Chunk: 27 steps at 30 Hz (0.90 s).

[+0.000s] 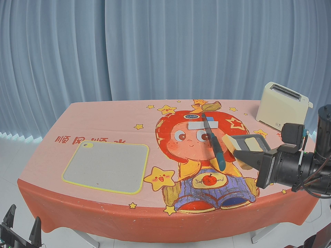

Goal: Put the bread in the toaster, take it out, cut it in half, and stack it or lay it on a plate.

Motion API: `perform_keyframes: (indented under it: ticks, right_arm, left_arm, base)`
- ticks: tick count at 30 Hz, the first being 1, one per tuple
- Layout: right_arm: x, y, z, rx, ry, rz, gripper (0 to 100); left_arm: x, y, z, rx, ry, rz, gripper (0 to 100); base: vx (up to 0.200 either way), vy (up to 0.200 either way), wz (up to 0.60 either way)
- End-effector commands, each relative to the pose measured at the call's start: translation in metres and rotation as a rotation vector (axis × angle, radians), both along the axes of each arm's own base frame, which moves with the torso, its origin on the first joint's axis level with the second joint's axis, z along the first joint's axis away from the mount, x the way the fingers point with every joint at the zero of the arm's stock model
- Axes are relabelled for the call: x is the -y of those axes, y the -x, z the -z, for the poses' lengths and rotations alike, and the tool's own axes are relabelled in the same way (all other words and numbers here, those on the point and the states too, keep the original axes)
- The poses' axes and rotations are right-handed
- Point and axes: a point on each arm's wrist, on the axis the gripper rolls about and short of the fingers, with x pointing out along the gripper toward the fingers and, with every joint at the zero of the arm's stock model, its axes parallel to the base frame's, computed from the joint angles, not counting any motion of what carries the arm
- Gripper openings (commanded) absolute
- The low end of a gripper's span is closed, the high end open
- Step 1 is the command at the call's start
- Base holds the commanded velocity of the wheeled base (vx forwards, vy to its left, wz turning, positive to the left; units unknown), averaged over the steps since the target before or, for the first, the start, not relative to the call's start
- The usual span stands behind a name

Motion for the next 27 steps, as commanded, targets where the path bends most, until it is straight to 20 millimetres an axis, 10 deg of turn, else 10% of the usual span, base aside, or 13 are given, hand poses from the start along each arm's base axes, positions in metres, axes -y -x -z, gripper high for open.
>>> perform_keyframes:
  ticks: [1, 27]
  right_arm:
    - [-0.0001, -0.0006, 0.0005, -0.001, 0.002, 0.002, 0]
    - [-0.0004, -0.0013, 0.0024, -0.006, 0.007, 0.003, 0]
  left_arm:
    - [0.0, -0.0004, 0.0051, -0.006, 0.0, -0.004, 100]
    - [0.0001, -0.0004, 0.0051, -0.006, -0.006, 0.001, 100]
  base:
    - [0.0, 0.0, 0.0]
    - [0.0, -0.046, 0.0]
